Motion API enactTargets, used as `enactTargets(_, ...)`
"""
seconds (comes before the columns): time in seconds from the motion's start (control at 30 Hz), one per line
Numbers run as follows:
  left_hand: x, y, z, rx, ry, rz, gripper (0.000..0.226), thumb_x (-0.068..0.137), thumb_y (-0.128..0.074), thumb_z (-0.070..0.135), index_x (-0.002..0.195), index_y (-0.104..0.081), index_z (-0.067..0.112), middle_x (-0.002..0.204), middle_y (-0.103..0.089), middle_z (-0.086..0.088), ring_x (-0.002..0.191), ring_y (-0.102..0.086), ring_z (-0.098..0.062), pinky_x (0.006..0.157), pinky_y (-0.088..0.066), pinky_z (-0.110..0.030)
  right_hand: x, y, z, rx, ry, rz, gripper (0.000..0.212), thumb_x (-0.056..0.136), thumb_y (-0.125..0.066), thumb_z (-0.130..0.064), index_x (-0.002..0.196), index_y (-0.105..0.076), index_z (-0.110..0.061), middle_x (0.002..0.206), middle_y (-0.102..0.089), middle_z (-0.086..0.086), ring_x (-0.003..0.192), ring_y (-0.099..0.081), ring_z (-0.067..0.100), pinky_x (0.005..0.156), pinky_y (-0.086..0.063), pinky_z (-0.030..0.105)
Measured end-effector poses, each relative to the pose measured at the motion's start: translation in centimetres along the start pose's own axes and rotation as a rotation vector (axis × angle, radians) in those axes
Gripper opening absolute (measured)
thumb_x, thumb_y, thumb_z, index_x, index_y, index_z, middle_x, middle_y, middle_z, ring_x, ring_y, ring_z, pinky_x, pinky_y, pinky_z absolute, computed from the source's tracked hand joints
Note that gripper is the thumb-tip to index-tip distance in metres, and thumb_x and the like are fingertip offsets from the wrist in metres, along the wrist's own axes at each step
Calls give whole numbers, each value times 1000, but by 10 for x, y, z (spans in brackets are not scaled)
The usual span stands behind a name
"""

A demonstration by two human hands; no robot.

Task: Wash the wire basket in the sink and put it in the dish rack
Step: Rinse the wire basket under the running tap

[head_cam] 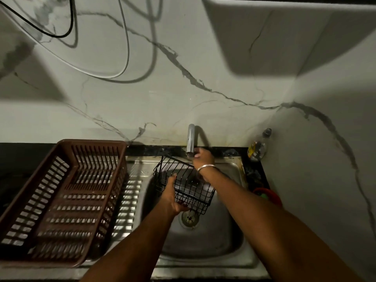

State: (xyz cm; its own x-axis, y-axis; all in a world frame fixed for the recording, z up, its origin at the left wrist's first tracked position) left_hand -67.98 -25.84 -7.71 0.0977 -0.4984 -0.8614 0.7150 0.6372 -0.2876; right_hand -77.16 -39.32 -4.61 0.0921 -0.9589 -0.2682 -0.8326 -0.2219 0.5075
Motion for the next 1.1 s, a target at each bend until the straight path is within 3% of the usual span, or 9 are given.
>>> enactTargets(0.1,-5,-3,3,-25,9,4,157,23,-96,71,162,-37,24,164,-31,-29,145,-35,-59,109,-35,-80,10,-3,-9,25,-48,-92,53,98,-64,-8,147,-52,-23,134,-64,10,117,-63,29,93,-57,38)
enactTargets(0.23,-20,-6,13,-45,-34,66,108,81,-81,62,165,-30,18,168,-23,-29,152,-27,-55,119,-28,-73,18,-18,-10,4,-76,-121,50,100,-55,-4,148,-50,-16,141,-58,16,127,-57,35,105,-52,42)
enactTargets(0.37,4,3,6,33,38,31,131,50,-93,75,158,-45,20,158,-44,-28,141,-44,-54,107,-43,-72,24,-33,-5,-158,-55,-170,54,99,-53,-14,152,-48,-26,151,-51,14,130,-56,35,106,-52,49)
enactTargets(0.53,64,22,0,88,74,31,118,47,-91,80,144,-60,20,148,-58,-23,131,-56,-50,95,-51,-70,33,-32,-5,-507,163,-416,67,102,-49,-12,161,-29,-36,172,-11,10,156,-18,35,126,-26,42)
enactTargets(0.63,20,7,8,37,75,-25,90,75,-75,77,136,-66,12,130,-69,-27,118,-64,-48,86,-58,-59,33,-15,-1,-223,121,-355,32,97,-66,-8,128,-70,-11,151,-54,12,143,-46,30,121,-36,45)
enactTargets(0.7,-7,-4,14,7,74,-17,74,91,-63,71,128,-67,6,115,-72,-29,106,-66,-46,76,-56,-53,26,-3,12,-111,56,-217,4,96,-70,-16,96,-74,-17,121,-71,12,112,-65,25,105,-52,44)
enactTargets(0.8,-22,-19,10,17,65,-24,51,100,-61,55,107,-63,5,99,-64,-27,90,-60,-41,70,-50,-50,13,5,30,-270,51,-330,32,102,-58,-46,115,-73,-21,106,-72,3,96,-66,20,90,-54,36)
enactTargets(0.93,-10,-13,8,-57,11,-72,104,83,-79,64,163,-33,14,162,-35,-32,146,-38,-52,107,-46,-68,9,8,33,-279,52,-283,49,101,-48,-61,121,-73,-23,97,-73,2,91,-67,20,87,-56,41)
enactTargets(1.1,8,16,18,145,-368,199,105,78,-72,79,161,-33,29,164,-39,-14,142,-44,-38,111,-43,-62,7,15,28,-387,76,-211,62,99,-35,-71,95,-74,-23,79,-68,4,77,-68,23,74,-58,40)
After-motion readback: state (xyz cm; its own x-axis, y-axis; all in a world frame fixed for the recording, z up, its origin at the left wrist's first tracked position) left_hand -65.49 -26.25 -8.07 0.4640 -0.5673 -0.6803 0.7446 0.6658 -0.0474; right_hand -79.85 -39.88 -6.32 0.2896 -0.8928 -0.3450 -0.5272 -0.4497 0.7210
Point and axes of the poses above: each hand's wrist, its own x-axis towards the middle knuckle, its own y-axis out of the back of the hand, z = x × y, the point moved 1 cm from there along x, towards the middle knuckle
